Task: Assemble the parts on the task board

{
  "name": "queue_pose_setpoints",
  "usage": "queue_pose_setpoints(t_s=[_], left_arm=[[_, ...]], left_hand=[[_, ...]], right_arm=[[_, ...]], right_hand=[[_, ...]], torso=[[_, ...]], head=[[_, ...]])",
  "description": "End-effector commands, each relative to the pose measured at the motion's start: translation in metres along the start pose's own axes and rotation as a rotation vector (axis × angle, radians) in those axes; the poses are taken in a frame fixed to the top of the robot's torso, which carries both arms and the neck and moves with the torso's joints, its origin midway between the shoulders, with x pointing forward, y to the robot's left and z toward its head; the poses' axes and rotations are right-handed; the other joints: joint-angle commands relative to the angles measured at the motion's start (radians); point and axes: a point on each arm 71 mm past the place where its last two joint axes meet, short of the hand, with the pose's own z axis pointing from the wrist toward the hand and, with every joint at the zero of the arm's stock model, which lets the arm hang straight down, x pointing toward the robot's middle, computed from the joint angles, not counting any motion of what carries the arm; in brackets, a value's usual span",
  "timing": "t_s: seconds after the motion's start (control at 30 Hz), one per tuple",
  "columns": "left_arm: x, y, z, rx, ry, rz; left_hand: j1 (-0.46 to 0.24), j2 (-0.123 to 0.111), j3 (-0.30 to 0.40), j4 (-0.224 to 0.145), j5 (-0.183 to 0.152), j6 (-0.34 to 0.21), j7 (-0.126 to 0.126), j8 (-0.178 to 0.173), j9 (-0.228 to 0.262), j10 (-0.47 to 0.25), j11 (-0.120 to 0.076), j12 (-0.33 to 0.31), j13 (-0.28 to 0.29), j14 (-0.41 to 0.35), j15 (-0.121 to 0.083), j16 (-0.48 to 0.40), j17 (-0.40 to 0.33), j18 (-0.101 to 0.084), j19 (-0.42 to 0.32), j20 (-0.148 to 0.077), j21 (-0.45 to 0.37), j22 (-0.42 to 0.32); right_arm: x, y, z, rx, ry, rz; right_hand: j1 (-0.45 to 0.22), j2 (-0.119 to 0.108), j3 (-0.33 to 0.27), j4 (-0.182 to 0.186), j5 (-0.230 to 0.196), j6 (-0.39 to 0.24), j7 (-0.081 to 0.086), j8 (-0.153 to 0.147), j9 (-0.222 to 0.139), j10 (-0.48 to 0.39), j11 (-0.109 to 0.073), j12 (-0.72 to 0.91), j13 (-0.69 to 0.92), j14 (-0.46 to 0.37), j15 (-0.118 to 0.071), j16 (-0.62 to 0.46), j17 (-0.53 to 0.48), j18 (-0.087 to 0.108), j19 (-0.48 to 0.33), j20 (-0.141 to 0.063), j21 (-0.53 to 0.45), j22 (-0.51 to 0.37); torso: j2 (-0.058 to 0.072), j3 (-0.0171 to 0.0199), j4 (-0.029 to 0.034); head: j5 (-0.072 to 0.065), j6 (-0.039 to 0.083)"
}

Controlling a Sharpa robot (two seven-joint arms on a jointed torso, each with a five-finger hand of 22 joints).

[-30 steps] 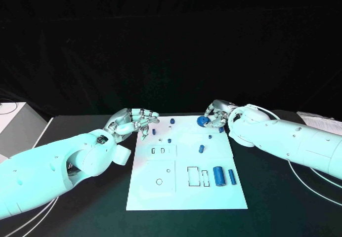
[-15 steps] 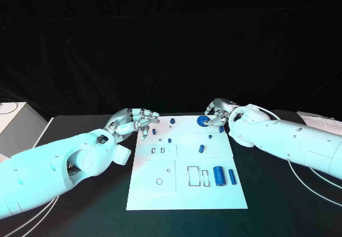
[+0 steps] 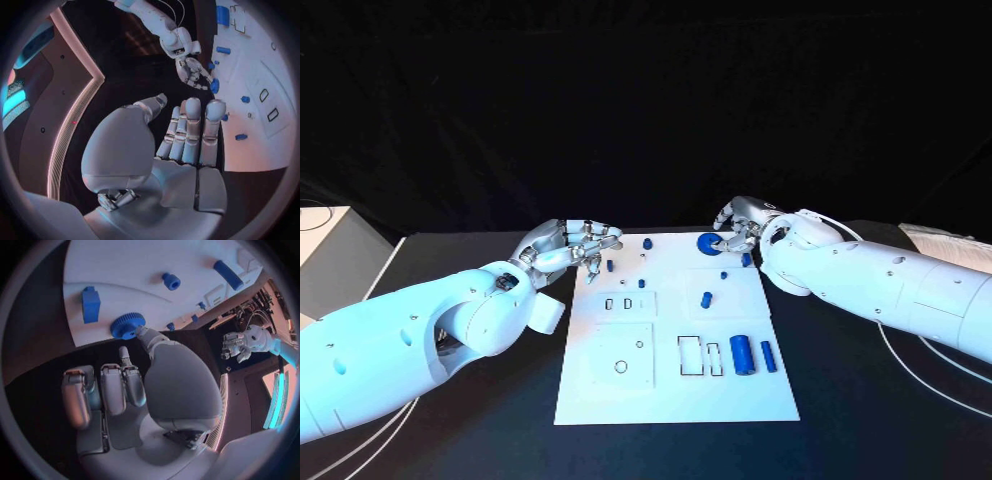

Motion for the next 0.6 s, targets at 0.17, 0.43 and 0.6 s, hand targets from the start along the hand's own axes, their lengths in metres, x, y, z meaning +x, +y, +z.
queue_pose_setpoints(t_s=[0.17,0.43,0.6], left_arm=[[0.0028,-0.0006,0.0004,0.004,0.023,-0.005],[0.0029,-0.0005,0.0001,0.001,0.028,0.000],[0.0032,-0.0004,0.0003,0.001,0.029,0.000]], left_hand=[[0.002,0.001,0.002,-0.002,-0.004,-0.007,0.008,0.001,0.001,0.003,0.002,-0.004,-0.001,0.003,0.004,-0.006,-0.001,0.020,-0.006,0.000,-0.003,-0.001],[0.002,0.002,0.003,-0.002,-0.004,-0.007,0.008,0.001,0.001,0.004,0.001,-0.005,-0.002,0.003,0.004,-0.006,-0.001,0.020,-0.007,0.000,-0.004,-0.001],[0.002,0.002,0.003,-0.002,-0.004,-0.007,0.008,0.001,0.001,0.004,0.001,-0.005,-0.002,0.003,0.004,-0.006,-0.001,0.020,-0.007,0.000,-0.004,-0.001]], right_arm=[[0.0096,0.0013,0.0015,0.001,0.037,-0.016],[0.0139,0.0045,0.0025,-0.005,0.031,-0.003],[0.0145,0.0044,0.0026,-0.003,0.031,-0.001]], right_hand=[[-0.002,0.007,-0.003,0.004,-0.005,-0.010,0.000,0.003,-0.001,0.014,0.005,-0.001,0.162,0.039,0.007,-0.006,-0.001,-0.014,0.105,0.006,0.005,0.263],[-0.002,0.008,-0.003,0.004,-0.005,-0.011,0.000,0.003,-0.001,0.014,0.005,-0.001,0.162,0.039,0.008,-0.006,0.000,-0.014,0.105,0.006,0.005,0.263],[-0.003,0.009,-0.004,0.006,-0.005,-0.011,0.001,0.003,-0.001,0.014,0.005,-0.001,0.162,0.039,0.008,-0.006,0.000,-0.014,0.105,0.006,0.005,0.263]], torso=[[0.002,0.0013,0.0011],[0.003,0.0014,-0.0010],[0.002,0.0000,0.0008]], head=[[0.002,-0.004],[0.004,-0.008],[0.002,-0.011]])
